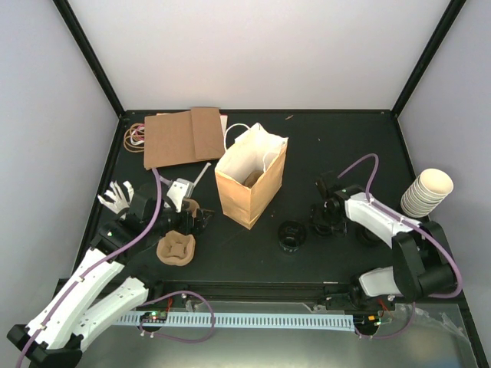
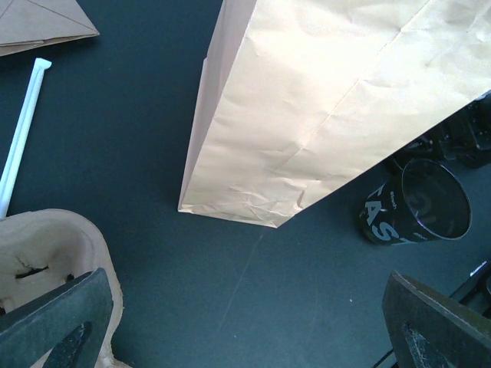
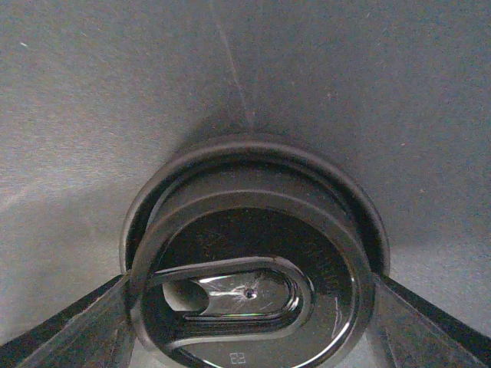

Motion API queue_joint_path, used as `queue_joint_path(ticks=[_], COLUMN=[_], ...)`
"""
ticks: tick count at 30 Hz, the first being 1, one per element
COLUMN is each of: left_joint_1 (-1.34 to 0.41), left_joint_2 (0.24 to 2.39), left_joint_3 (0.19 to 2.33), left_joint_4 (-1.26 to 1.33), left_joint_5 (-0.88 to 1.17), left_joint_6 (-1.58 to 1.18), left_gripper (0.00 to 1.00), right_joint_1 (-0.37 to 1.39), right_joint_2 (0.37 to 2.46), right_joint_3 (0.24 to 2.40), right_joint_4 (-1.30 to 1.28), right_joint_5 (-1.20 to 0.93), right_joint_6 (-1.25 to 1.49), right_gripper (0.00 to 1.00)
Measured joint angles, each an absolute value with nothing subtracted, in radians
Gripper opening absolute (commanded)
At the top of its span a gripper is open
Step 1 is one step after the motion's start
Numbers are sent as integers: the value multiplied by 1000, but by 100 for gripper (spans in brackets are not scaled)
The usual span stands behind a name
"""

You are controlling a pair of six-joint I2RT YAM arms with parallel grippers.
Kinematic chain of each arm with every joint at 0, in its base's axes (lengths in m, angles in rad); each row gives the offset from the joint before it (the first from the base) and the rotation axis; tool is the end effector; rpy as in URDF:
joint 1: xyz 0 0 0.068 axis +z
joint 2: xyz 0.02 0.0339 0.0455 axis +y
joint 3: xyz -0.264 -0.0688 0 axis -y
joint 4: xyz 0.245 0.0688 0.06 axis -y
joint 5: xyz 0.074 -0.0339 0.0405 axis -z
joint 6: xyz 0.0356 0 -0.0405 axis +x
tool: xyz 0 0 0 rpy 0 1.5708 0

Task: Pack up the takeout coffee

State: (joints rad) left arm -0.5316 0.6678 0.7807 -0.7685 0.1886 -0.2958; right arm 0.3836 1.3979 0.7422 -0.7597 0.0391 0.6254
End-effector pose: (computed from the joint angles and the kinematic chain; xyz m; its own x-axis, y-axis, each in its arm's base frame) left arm 0.1136 -0.0746 0.2978 -0.6852 0.0708 -0.7249 0.4457 0.8280 -0.3404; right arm 0.2067 0.0819 0.1635 -0.9584 0.2440 -0.1481 0.2377 0.9695 0.0593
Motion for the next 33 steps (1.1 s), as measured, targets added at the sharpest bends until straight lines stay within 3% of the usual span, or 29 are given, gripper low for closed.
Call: queue_joint_path(ticks=[15, 24, 33], left_joint_1=[-532, -547, -772], left_joint_2=[668, 679, 707], left_joint_3=[781, 758, 671], left_joint_4=[-768, -730, -606], left_joint_5=[222, 332, 340], left_joint_6=[-295, -375, -543], left_gripper=[99, 99, 99], right_joint_1=[398, 545, 661], right_joint_2=[1199, 1101, 1076], right_joint_3=[849, 926, 967], right_joint_4=[-900, -1018, -1101], right_joint_5=[21, -10, -18], right_joint_6=[586, 561, 559], right_gripper=[78, 76, 76])
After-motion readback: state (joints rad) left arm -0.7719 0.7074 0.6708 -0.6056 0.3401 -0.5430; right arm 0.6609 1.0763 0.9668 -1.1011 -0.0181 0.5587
